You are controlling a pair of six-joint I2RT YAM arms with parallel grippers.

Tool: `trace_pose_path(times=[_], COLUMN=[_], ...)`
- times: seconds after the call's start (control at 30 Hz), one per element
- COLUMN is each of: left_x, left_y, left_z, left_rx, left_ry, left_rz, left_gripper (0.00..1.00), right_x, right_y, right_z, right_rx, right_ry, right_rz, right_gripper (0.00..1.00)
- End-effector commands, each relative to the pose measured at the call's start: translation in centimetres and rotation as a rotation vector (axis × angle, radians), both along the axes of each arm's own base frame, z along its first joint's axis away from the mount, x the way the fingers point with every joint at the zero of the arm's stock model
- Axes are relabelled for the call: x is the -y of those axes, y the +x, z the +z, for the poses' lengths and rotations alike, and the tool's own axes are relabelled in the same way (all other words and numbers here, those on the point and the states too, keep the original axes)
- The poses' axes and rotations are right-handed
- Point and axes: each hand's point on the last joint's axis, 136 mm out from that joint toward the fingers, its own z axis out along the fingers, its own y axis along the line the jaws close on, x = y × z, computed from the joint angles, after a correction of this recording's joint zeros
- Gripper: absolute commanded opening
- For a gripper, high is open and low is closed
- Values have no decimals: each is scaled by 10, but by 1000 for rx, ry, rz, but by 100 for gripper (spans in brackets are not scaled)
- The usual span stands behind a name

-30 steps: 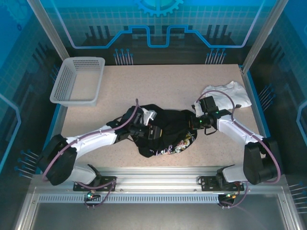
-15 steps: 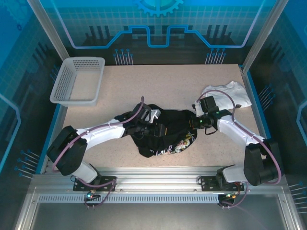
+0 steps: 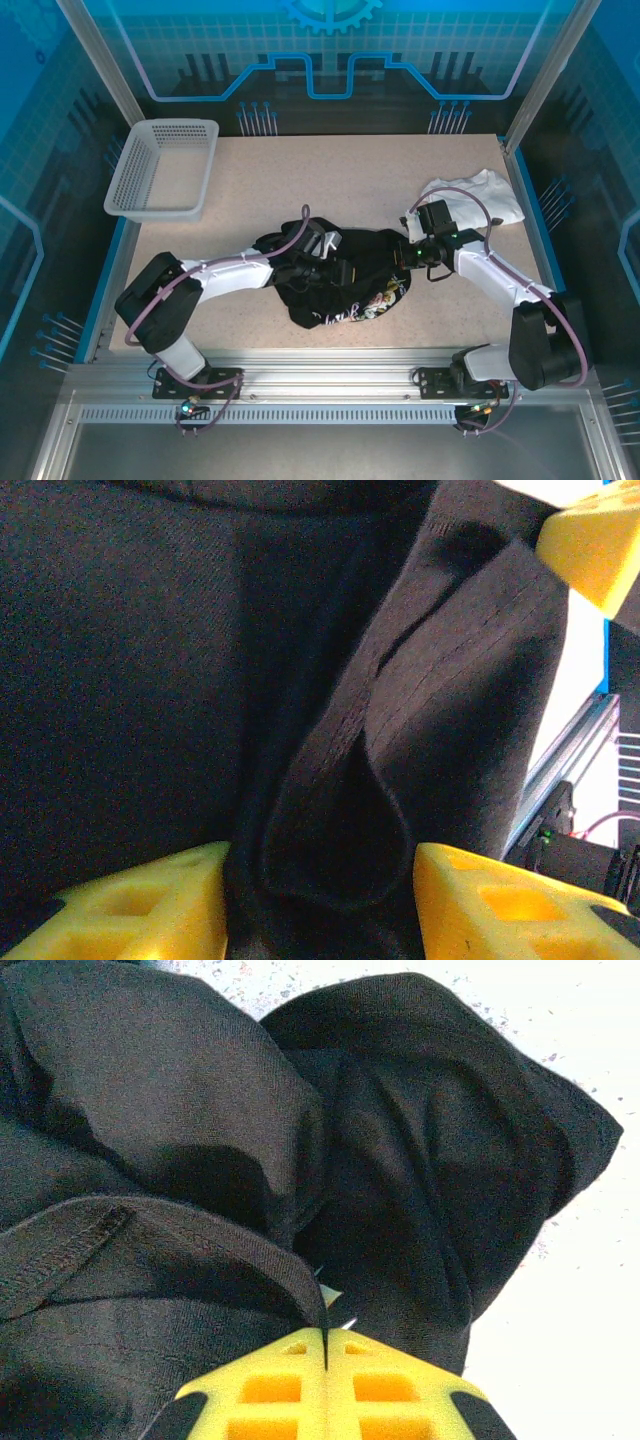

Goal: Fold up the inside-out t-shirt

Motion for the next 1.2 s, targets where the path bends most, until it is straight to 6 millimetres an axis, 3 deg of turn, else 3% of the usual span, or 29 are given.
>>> trace_pose_path(times=[0.0, 0.23, 0.43, 0.53, 0.63, 0.73, 0.8, 0.87, 0.97, 1.03, 1.1, 1.17], left_x=[10, 11, 8, 3, -9, -34, -61, -95, -152, -184, -209, -223], left_y=[14, 22, 28, 30, 31, 29, 30, 34, 37, 37, 35, 32], left_z=[11, 8, 16, 34, 73, 122, 150, 171, 198, 208, 214, 215], left_rx=[29, 41, 63, 115, 235, 408, 530, 626, 711, 734, 743, 743], left_ry=[-40, -40, -63, -92, -134, -124, -62, 35, 185, 258, 313, 355], left_rz=[28, 47, 54, 42, 20, 26, 86, 189, 363, 449, 512, 541], left_gripper=[50, 39, 20, 6, 0, 0, 0, 0, 0, 0, 0, 0], right_x=[-1, -2, -4, -12, -28, -53, -77, -106, -148, -144, -107, -62], right_y=[2, 2, 3, 7, 11, 11, 7, 1, -18, -13, 14, 37], right_z=[10, 12, 16, 34, 71, 124, 156, 171, 179, 163, 141, 112], right_rx=[30, 36, 54, 124, 257, 431, 527, 556, 522, 488, 434, 327], right_ry=[22, 31, 39, 91, 184, 296, 369, 408, 393, 307, 216, 156], right_rz=[12, 18, 23, 46, 100, 201, 290, 384, 579, 556, 354, 145], right_gripper=[0, 0, 0, 0, 0, 0, 0, 3, 24, 37, 45, 47])
